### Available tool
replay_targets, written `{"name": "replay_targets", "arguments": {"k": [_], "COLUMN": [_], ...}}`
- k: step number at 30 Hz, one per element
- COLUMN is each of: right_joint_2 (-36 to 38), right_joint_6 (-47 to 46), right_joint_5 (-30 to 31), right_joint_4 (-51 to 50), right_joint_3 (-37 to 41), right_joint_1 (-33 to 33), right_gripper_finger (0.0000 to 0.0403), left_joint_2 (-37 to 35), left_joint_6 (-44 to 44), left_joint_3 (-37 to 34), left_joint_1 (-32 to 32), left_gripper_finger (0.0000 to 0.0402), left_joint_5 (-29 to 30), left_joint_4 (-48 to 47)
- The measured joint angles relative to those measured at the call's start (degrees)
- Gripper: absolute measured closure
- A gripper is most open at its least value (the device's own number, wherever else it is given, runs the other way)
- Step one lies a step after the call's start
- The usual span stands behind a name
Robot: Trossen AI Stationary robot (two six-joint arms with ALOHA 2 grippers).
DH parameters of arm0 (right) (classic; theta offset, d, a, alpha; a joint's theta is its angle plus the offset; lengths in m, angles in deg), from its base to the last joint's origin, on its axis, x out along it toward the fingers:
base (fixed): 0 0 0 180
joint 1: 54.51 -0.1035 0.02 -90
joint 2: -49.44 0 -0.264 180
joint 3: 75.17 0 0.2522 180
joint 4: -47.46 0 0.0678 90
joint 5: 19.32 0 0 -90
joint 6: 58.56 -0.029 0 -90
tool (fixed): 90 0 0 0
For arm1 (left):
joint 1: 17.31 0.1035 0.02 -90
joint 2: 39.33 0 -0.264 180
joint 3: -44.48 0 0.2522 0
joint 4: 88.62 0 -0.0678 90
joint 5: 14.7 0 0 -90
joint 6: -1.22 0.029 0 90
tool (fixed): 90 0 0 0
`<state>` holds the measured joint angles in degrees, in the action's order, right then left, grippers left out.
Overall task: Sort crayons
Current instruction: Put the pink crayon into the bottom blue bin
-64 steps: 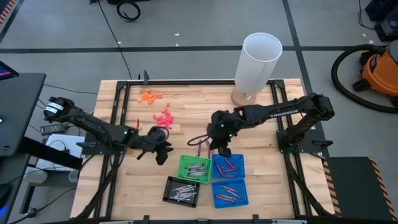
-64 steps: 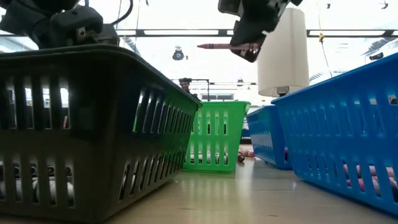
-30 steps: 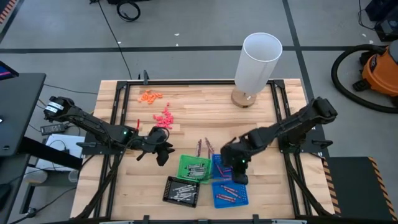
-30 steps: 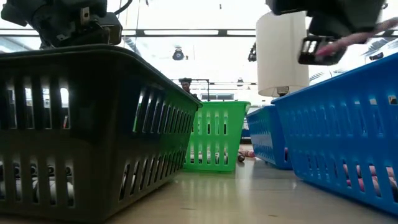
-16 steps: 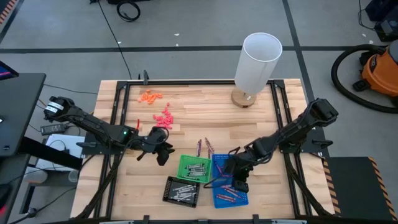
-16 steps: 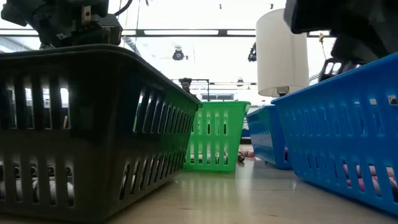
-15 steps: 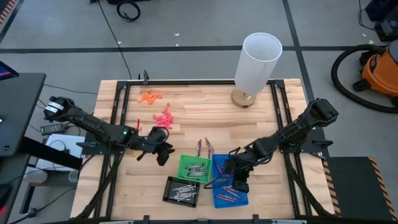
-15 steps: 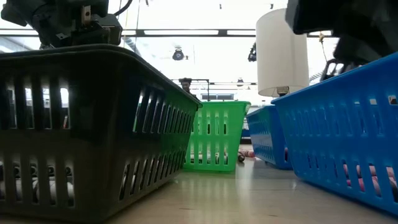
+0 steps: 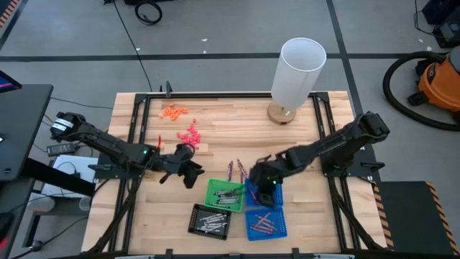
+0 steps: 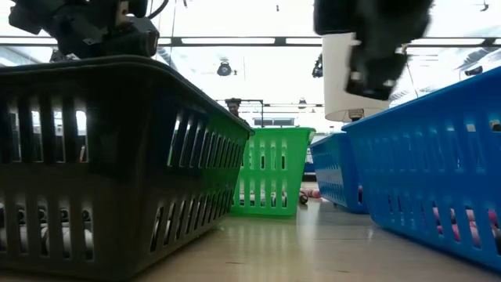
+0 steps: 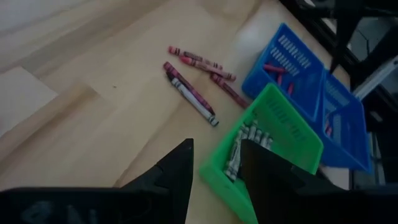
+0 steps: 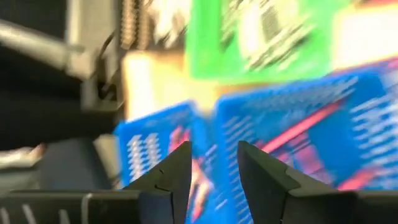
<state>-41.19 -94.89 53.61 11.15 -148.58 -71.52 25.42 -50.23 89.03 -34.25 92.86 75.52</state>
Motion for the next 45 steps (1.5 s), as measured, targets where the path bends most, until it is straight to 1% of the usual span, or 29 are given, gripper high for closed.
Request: {"name": "replay_targets", "arguments": {"k": [2, 6, 10, 14, 18, 24, 26, 29, 34, 45], "right_joint_2": [0.0, 0.0, -2.3, -6.4, -10.2, -12.5, -12.8, -14.1, -17.1, -18.0], "right_joint_6": [1.9, 4.3, 6.5, 10.1, 10.8, 8.4, 7.5, 6.7, 5.8, 5.2], "right_joint_5": [4.2, 12.1, 17.7, 19.2, 19.3, 25.4, 28.0, 28.7, 25.1, 25.4], "right_joint_4": [-1.5, -2.0, -2.6, -0.5, 1.1, 1.4, 2.9, 6.1, 10.6, 10.9], "right_joint_3": [-1.2, -1.4, -1.4, -1.3, -1.3, -1.3, -1.3, -1.3, -1.3, -0.8], "right_joint_1": [1.9, 5.5, 9.3, 12.2, 13.1, 13.4, 13.8, 15.0, 16.6, 17.8], "right_gripper_finger": [0.0267, 0.0268, 0.0268, 0.0268, 0.0268, 0.0268, 0.0268, 0.0268, 0.0268, 0.0268], "left_joint_2": [0.0, 0.0, 0.0, 0.0, 0.0, 0.0, 0.0, 0.0, 0.0, 0.0], "left_joint_6": [-0.3, -0.4, -2.0, -2.9, -3.0, -3.0, -3.0, -3.0, -2.9, -3.2], "left_joint_3": [0.0, 0.0, 0.0, 0.0, 0.0, 0.0, 0.0, 0.0, 0.0, 0.0], "left_joint_1": [0.9, 2.2, 3.4, 4.9, 5.5, 5.5, 5.5, 5.5, 5.5, 5.5], "left_gripper_finger": [0.0259, 0.0259, 0.0259, 0.0259, 0.0259, 0.0259, 0.0259, 0.0259, 0.0259, 0.0259], "left_joint_5": [0.0, 0.2, 0.2, 0.2, 0.2, 0.2, 0.2, 0.2, 0.7, 0.7], "left_joint_4": [0.1, -0.1, -0.1, 0.0, 0.0, -0.1, -0.1, -0.2, -0.8, -0.9]}}
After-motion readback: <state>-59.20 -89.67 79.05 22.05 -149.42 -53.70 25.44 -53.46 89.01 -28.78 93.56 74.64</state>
